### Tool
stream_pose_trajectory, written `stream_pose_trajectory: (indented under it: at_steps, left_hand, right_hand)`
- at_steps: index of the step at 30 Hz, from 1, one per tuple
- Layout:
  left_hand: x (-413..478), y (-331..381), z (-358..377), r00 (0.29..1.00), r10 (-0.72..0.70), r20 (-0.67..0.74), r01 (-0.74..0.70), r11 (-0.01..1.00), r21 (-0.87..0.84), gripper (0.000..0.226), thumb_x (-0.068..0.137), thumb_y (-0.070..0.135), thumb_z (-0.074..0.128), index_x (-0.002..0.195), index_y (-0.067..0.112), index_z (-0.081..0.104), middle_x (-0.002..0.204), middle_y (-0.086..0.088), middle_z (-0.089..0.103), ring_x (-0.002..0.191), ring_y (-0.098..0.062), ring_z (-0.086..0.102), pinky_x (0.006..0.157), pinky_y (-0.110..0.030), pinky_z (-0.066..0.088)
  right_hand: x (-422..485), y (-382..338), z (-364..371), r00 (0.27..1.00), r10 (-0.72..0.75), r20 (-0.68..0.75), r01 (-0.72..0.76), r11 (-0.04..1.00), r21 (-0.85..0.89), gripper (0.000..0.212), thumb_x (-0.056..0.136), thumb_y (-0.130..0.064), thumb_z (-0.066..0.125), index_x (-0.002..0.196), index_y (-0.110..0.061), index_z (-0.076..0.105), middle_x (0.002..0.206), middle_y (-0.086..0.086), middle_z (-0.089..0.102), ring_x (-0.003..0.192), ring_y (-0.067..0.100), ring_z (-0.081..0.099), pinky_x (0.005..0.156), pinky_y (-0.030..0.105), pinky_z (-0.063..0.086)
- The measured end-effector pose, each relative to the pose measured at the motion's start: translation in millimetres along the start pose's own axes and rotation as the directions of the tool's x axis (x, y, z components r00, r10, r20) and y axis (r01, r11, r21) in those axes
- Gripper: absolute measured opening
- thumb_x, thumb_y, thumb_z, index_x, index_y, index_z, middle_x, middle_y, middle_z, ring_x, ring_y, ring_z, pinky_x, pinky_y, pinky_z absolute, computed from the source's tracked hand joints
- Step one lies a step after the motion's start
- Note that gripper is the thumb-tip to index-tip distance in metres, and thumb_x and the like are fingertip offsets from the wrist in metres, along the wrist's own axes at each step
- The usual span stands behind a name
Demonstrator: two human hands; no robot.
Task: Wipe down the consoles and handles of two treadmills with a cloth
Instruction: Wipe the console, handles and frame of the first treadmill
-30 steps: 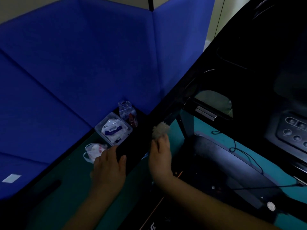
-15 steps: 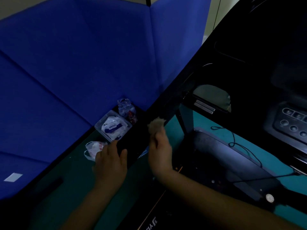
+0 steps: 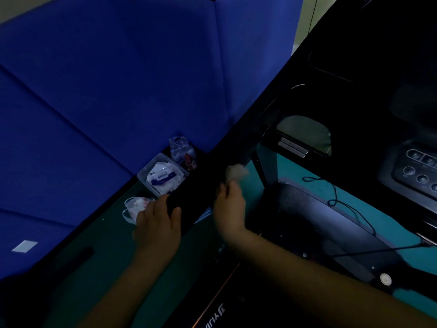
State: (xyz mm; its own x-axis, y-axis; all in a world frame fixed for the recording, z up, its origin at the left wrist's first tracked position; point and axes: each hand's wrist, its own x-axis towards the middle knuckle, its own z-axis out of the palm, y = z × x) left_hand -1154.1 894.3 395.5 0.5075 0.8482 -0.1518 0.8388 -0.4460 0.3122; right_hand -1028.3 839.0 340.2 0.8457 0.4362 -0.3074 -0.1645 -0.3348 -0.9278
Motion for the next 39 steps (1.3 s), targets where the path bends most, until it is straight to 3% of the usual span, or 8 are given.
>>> stream_pose_trajectory:
  at_steps: [5,11,16,20,27,32,35,39]
  left_hand:
    - [1,-2,1,1.0,0.005,0.003,-0.005,1.0,0.007,0.049,0.095,0.04,0.035,0.136,0.014,0.04,0.138,-0.013,0.044,0.118,-0.034,0.043,0.095,-0.047,0.04]
    - [2,-5,-4,0.999,0.017,0.044,-0.01,0.987,-0.159,0.058,0.09,0.053,0.025,0.133,0.021,0.045,0.13,-0.008,0.052,0.116,-0.03,0.047,0.096,-0.049,0.04]
    - [9,-14,-21,0.972,0.072,0.224,0.037,0.893,-0.448,0.046,0.094,0.017,0.047,0.14,0.02,0.043,0.135,-0.005,0.05,0.123,-0.022,0.047,0.106,-0.042,0.037]
    - [9,-14,-30,0.948,0.114,0.298,0.049,0.872,-0.488,0.051,0.094,0.003,0.046,0.14,0.023,0.04,0.133,-0.002,0.049,0.12,-0.018,0.048,0.104,-0.037,0.04]
    - [8,-19,-27,0.947,0.173,0.271,-0.043,0.903,-0.428,0.053,0.096,0.008,0.046,0.145,0.021,0.032,0.144,-0.005,0.04,0.131,-0.019,0.038,0.111,-0.037,0.031]
    - [4,-17,-28,0.953,0.178,0.247,-0.065,0.912,-0.405,0.052,0.096,0.006,0.044,0.146,0.019,0.033,0.145,-0.005,0.039,0.133,-0.019,0.037,0.111,-0.034,0.03]
    - [6,-16,-26,0.953,0.204,0.222,-0.12,0.932,-0.341,0.05,0.094,0.006,0.044,0.142,0.019,0.037,0.14,-0.009,0.045,0.128,-0.025,0.042,0.109,-0.042,0.034]
    - [9,-17,-25,0.955,0.173,0.241,-0.092,0.945,-0.314,0.049,0.094,0.009,0.043,0.142,0.02,0.037,0.139,-0.01,0.046,0.127,-0.026,0.044,0.106,-0.048,0.038]
  right_hand:
    - [-60,16,-18,0.934,0.024,0.357,-0.039,0.999,0.034,0.016,0.093,-0.015,0.052,0.079,-0.008,0.058,0.075,0.008,0.059,0.066,0.011,0.053,0.064,0.024,0.045]
    - [22,2,-37,1.0,0.022,-0.007,-0.021,0.998,0.067,0.013,0.099,-0.017,0.04,0.096,-0.012,0.052,0.105,0.019,0.058,0.096,0.029,0.058,0.09,0.05,0.049]
    - [6,-6,-1,0.997,0.061,-0.041,-0.058,0.996,0.065,0.021,0.1,-0.016,0.039,0.108,-0.002,0.054,0.113,0.02,0.06,0.102,0.031,0.058,0.092,0.039,0.047]
    - [-64,15,20,0.983,0.085,0.163,-0.096,0.994,0.056,0.021,0.094,-0.021,0.046,0.074,-0.019,0.043,0.08,0.015,0.059,0.075,0.031,0.058,0.074,0.041,0.05]
    - [-44,14,-13,0.992,0.02,0.124,-0.031,0.995,0.094,0.017,0.096,-0.015,0.045,0.082,-0.02,0.052,0.074,0.007,0.056,0.064,0.017,0.054,0.063,0.024,0.051]
    - [16,-10,-13,0.995,-0.086,-0.053,0.087,0.996,0.02,0.023,0.096,-0.011,0.042,0.113,-0.001,0.053,0.119,0.018,0.057,0.11,0.028,0.055,0.097,0.032,0.042]
    - [-22,-8,10,0.993,-0.05,-0.108,0.056,0.997,0.049,0.017,0.096,-0.005,0.044,0.108,-0.002,0.055,0.112,0.01,0.057,0.1,0.018,0.054,0.075,0.009,0.032]
    - [-112,33,48,0.993,-0.029,0.114,0.004,0.977,0.213,0.016,0.093,-0.003,0.049,0.106,-0.006,0.059,0.107,0.006,0.061,0.096,0.017,0.057,0.074,0.013,0.04]
